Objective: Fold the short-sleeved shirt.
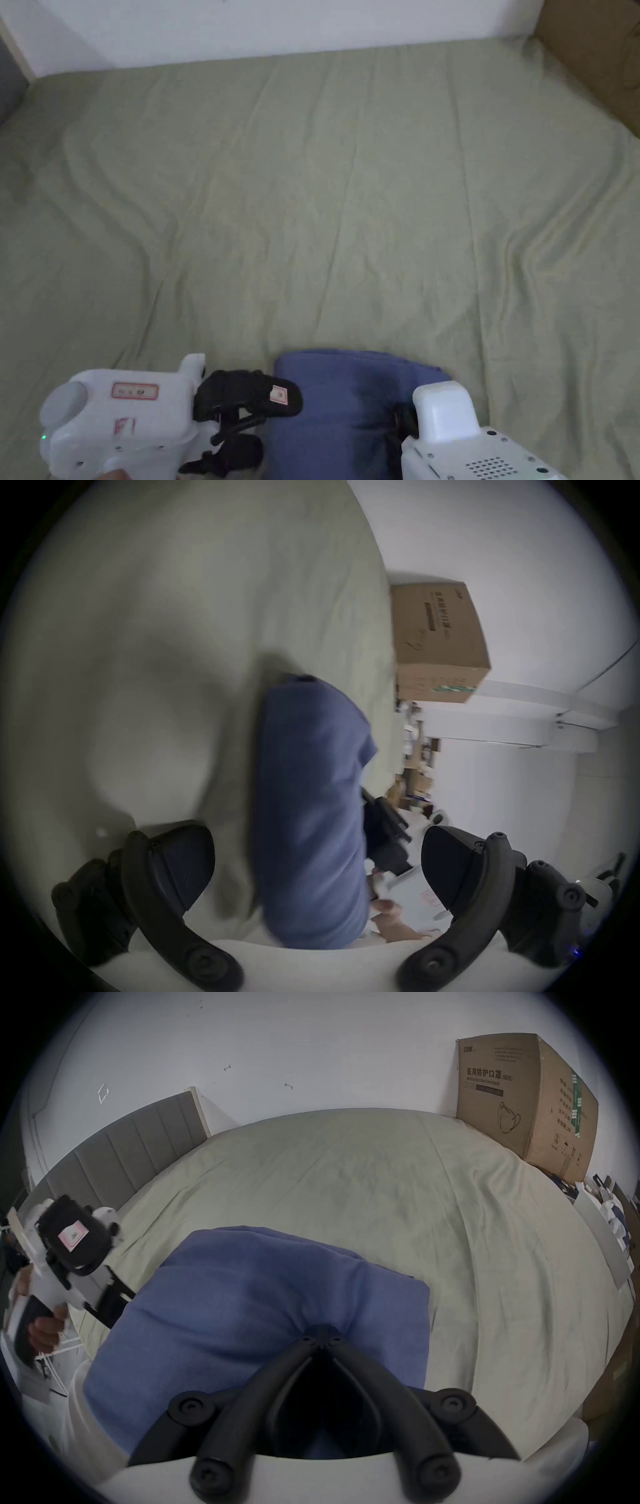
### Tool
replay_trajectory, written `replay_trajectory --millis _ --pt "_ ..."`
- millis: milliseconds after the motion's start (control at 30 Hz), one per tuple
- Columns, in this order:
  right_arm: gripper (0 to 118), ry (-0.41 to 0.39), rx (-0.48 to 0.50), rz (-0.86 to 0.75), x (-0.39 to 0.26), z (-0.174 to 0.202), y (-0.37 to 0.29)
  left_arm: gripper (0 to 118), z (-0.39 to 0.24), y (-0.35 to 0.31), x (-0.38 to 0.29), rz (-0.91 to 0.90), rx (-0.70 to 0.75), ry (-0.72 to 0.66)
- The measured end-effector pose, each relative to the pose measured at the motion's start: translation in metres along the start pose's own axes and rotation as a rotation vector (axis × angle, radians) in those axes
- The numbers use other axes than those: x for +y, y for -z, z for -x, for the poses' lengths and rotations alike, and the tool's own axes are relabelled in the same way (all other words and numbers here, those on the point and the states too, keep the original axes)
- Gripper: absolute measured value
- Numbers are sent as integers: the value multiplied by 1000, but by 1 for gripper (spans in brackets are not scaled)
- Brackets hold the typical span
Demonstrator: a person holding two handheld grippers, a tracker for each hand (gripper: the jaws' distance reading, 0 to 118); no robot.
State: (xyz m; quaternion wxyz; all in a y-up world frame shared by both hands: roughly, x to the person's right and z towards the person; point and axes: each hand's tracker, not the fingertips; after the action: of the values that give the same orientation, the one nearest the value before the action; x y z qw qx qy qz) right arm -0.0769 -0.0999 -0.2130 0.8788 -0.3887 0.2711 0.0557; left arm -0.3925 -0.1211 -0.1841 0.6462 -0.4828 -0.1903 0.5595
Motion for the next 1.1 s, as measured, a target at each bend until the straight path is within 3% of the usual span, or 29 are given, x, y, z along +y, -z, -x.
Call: replay_trajectory --millis 67,133,167,200,233,267,367,400,467,533,800,933,1000,1100 --pt "0 11 1 -5 -1 0 0 118 4 22 15 49 -115 -12" --pt "0 11 0 -5 -1 0 -1 111 -4 41 23 92 -110 -4" --pt "0 9 -1 -7 -1 0 -2 90 -3 45 26 99 -87 19" --pt "0 10 -4 -9 -1 0 -3 41 -7 49 28 105 -37 64" --pt "0 27 -14 -13 1 -1 -6 21 -9 54 29 61 100 69" --pt "0 70 -38 -14 5 -2 -9 21 -4 57 29 57 95 -9" --pt "0 242 -22 -95 18 -11 -36 21 -9 37 23 67 49 46" --pt "0 238 -55 -185 26 -10 -53 21 -16 29 23 70 89 107" --pt "0 155 -162 -347 38 -1 -85 21 -28 7 19 63 154 147" --pt "0 128 -195 -460 50 6 -110 21 -32 -20 20 47 214 181" --pt "0 98 -258 -533 59 30 -154 21 -21 -167 43 -44 540 224" --pt "0 105 -234 -529 60 40 -166 21 -5 -231 57 -29 719 239" --pt "0 83 -246 -534 59 46 -168 21 23 -267 83 -57 749 188" --pt "0 37 -271 -538 61 50 -168 21 30 -309 85 -81 753 216"
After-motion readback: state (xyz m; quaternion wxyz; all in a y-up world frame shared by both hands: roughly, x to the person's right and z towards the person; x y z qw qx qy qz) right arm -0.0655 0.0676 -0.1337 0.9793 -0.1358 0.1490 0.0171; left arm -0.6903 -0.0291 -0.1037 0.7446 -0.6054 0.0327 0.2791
